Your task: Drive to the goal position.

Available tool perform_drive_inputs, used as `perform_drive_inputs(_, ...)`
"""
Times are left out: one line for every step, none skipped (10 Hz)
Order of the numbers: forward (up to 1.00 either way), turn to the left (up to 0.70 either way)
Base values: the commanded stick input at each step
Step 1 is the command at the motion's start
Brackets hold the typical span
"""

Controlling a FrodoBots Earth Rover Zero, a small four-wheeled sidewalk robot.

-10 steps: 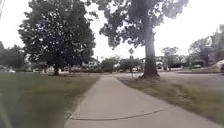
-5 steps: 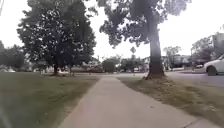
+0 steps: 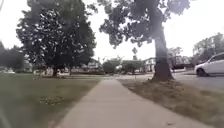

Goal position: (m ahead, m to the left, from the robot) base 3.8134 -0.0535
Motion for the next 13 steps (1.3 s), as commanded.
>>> perform_drive_inputs(1.0,0.0)
perform_drive_inputs(1.0,0.0)
perform_drive_inputs(1.0,0.0)
perform_drive_inputs(1.0,0.0)
perform_drive_inputs(1.0,0.0)
perform_drive_inputs(1.0,0.0)
perform_drive_inputs(1.0,0.0)
perform_drive_inputs(1.0,0.0)
perform_drive_inputs(1.0,0.0)
perform_drive_inputs(1.0,0.0)
perform_drive_inputs(1.0,0.0)
perform_drive_inputs(1.0,0.0)
perform_drive_inputs(1.0,0.0)
